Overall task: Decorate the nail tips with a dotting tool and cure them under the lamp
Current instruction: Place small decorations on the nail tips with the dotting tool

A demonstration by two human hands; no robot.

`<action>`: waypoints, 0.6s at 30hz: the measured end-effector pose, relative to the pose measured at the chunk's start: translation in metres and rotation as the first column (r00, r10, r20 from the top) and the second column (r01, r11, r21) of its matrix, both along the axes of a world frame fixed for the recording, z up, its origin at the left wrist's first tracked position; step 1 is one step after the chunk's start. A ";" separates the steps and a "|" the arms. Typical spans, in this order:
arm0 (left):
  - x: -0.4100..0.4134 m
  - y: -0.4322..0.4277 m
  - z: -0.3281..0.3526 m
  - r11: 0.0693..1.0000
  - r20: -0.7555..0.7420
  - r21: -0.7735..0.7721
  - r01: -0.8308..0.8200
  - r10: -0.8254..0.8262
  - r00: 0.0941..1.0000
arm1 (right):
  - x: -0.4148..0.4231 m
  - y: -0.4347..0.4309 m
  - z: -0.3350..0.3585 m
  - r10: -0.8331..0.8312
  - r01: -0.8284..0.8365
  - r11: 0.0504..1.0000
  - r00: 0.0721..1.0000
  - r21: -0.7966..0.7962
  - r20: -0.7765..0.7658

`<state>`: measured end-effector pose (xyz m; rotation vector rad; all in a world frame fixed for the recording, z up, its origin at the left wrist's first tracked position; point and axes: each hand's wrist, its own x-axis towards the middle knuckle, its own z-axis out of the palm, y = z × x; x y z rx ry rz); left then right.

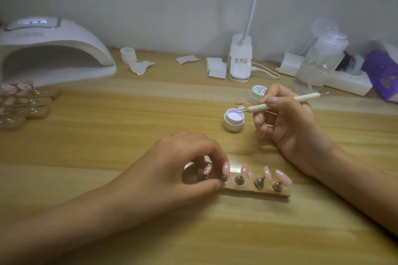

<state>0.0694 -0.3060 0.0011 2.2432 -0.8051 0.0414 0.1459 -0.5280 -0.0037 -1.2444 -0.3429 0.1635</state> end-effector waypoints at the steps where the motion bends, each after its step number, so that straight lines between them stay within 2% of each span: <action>1: 0.000 -0.002 -0.001 1.000 -0.017 -0.026 -0.002 0.001 1.000 | 0.000 0.000 0.000 0.002 -0.002 1.000 1.000 0.001 0.000; 6: 0.002 -0.005 -0.004 0.982 -0.161 -0.185 -0.025 -0.005 0.987 | 0.001 0.000 0.000 0.012 -0.012 1.000 1.000 0.006 -0.001; 12: -0.002 -0.004 -0.004 0.999 0.028 -0.048 0.023 -0.021 0.999 | 0.002 0.000 0.000 -0.015 0.016 0.997 1.000 0.069 -0.019; 16: -0.006 -0.003 -0.003 1.000 0.096 -0.006 0.006 -0.005 0.995 | 0.004 -0.003 0.000 -0.075 0.075 0.992 0.997 0.100 0.003; 18: -0.008 -0.006 -0.003 0.998 0.240 0.055 -0.011 -0.003 0.971 | 0.005 -0.005 0.000 -0.132 0.128 0.988 0.990 0.085 0.042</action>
